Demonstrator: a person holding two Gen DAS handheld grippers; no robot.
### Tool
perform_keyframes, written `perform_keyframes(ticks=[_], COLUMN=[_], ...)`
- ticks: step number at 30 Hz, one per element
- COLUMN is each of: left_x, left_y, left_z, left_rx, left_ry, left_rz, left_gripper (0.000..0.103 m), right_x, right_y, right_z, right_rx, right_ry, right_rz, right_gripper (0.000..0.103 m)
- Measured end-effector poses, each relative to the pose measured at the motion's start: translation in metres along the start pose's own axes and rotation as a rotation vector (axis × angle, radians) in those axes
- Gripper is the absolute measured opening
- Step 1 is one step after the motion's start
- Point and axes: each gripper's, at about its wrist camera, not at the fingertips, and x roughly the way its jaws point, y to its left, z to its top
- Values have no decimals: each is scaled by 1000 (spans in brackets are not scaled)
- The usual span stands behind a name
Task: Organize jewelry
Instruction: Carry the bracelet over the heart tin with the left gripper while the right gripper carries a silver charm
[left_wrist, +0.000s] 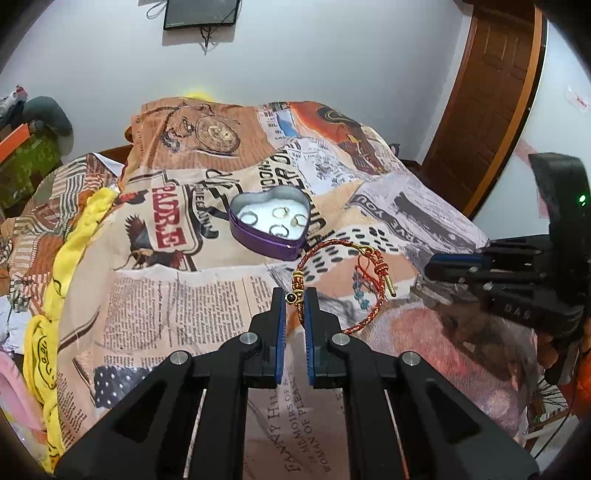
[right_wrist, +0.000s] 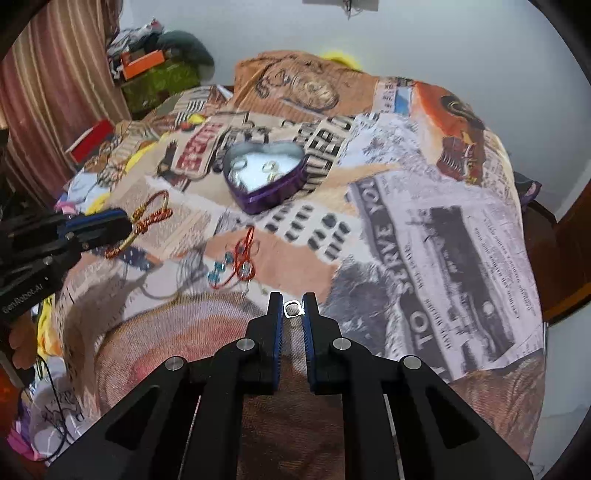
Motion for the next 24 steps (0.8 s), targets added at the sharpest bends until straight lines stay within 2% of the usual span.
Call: perform_keyframes(ticks=[14,24], left_x=[13,43], left_y=[17,34], left_z=[37,56], left_rx=[-5,-11], left_ry=[-45,-38], left_rz=[39,58], left_gripper=[8,8], right_x=[-17,4], right_y=[0,0], right_z=[45,77], right_rx=[5,1], right_ry=[-140,-150], right_rz=[15,41], right_gripper=[9,9])
